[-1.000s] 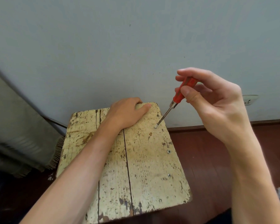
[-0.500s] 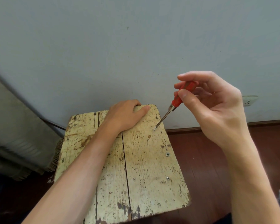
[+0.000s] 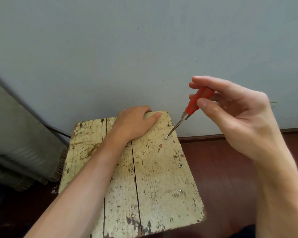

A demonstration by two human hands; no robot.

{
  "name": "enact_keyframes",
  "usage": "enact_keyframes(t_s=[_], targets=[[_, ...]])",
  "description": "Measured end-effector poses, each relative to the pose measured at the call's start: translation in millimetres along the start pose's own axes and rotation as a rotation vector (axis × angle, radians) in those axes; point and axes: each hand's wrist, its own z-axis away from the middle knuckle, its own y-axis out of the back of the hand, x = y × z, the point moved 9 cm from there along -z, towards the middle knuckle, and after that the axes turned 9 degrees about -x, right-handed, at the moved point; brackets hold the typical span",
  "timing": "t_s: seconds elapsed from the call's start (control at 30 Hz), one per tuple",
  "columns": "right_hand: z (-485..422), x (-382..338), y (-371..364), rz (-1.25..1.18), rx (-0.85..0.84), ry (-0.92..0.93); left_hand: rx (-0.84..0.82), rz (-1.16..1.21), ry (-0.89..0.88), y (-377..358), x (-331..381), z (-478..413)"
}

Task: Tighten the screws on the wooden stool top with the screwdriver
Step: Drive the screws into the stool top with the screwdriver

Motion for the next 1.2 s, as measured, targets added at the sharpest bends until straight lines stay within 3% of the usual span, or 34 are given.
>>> enact_keyframes(t_s=[0.37, 0.63, 1.2], targets=[[-2.1, -2.9, -2.4, 0.074, 0.098, 0.033, -0.010, -0.011, 0.003, 0.1, 0.8, 0.5], [-2.3, 1.4, -2.2, 0.021, -0.029, 0.016, -0.006, -0.006, 0.000, 0.3, 1.9, 0.9], [-3.2, -0.1, -1.6, 0.089, 0.048, 0.026, -0.012, -0.002, 0.004, 1.0, 2.7, 3.2]])
